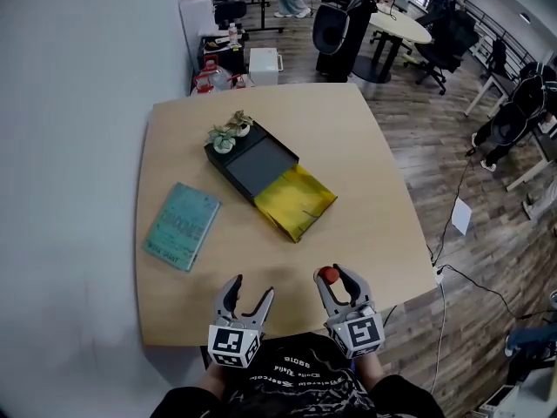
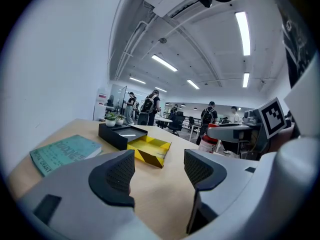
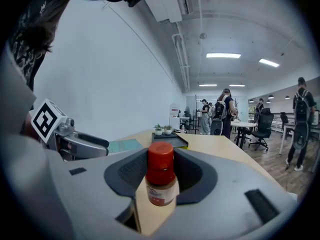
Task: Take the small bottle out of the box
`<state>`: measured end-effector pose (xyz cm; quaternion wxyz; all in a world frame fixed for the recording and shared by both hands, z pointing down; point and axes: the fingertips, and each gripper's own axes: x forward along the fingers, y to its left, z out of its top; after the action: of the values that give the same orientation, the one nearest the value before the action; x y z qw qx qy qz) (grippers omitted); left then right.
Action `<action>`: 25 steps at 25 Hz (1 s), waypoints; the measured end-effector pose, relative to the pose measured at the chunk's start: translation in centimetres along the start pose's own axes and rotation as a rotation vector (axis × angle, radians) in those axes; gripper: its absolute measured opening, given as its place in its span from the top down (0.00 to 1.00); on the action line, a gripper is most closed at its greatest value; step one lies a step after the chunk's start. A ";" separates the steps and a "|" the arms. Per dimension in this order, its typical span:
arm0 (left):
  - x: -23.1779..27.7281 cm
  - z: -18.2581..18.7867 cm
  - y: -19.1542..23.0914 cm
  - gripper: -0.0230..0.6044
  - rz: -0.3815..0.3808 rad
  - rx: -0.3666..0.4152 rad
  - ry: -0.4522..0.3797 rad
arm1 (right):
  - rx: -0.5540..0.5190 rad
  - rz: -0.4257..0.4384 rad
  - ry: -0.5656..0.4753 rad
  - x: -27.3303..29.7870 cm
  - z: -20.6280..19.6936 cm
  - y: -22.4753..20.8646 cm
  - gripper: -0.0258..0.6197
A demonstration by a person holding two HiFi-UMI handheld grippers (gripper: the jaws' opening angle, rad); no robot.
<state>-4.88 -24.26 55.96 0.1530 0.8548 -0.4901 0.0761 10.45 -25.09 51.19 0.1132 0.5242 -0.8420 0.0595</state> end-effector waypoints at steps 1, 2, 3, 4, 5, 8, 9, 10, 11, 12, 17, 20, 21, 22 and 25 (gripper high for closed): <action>0.0 0.0 0.0 0.46 0.000 0.000 0.001 | 0.001 0.000 0.008 -0.1 -0.3 0.1 0.72; 0.0 0.0 0.0 0.46 0.000 0.001 0.001 | 0.000 0.000 0.013 -0.1 -0.5 0.1 0.72; 0.1 0.1 0.0 0.46 -0.001 0.001 -0.001 | -0.003 0.002 0.016 0.0 -0.6 0.2 0.72; 0.1 0.2 0.0 0.46 -0.001 0.001 -0.002 | -0.006 0.003 0.017 0.0 -0.6 0.2 0.72; 0.1 0.2 -0.1 0.46 -0.002 0.000 -0.004 | -0.009 0.006 0.019 0.0 -0.6 0.2 0.72; 0.1 0.5 -0.1 0.47 0.006 -0.001 -0.017 | -0.021 0.020 0.025 0.2 -0.8 0.5 0.72; 0.1 0.6 0.0 0.49 0.017 0.005 -0.023 | -0.025 0.023 0.026 0.3 -0.8 0.6 0.72; 0.1 0.7 0.1 0.56 0.030 0.013 -0.027 | -0.026 0.026 0.025 0.4 -0.8 0.7 0.72; 0.0 0.8 0.2 0.63 0.041 0.020 -0.029 | -0.027 0.028 0.024 0.4 -0.7 0.8 0.72; 0.0 0.8 0.3 0.70 0.049 0.026 -0.031 | -0.027 0.030 0.023 0.5 -0.7 0.8 0.72; -0.3 1.0 0.6 0.96 0.080 0.013 -0.040 | -0.022 0.029 0.022 0.5 -0.6 0.6 0.72; -0.2 1.2 0.4 0.96 0.060 -0.002 -0.039 | -0.012 0.028 0.012 0.6 -0.4 0.4 0.72; -0.2 1.3 0.4 0.96 0.054 -0.001 -0.039 | -0.008 0.028 0.012 0.7 -0.4 0.3 0.72; -0.1 1.4 0.3 0.96 0.052 -0.002 -0.040 | -0.004 0.027 0.014 0.8 -0.4 0.3 0.72; 0.0 1.4 0.4 0.96 0.051 -0.005 -0.040 | -0.005 0.033 0.013 1.1 -0.4 0.2 0.72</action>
<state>-5.27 -24.89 54.67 0.1431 0.8429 -0.5150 0.0616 9.86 -25.83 51.86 0.1192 0.5095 -0.8498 0.0627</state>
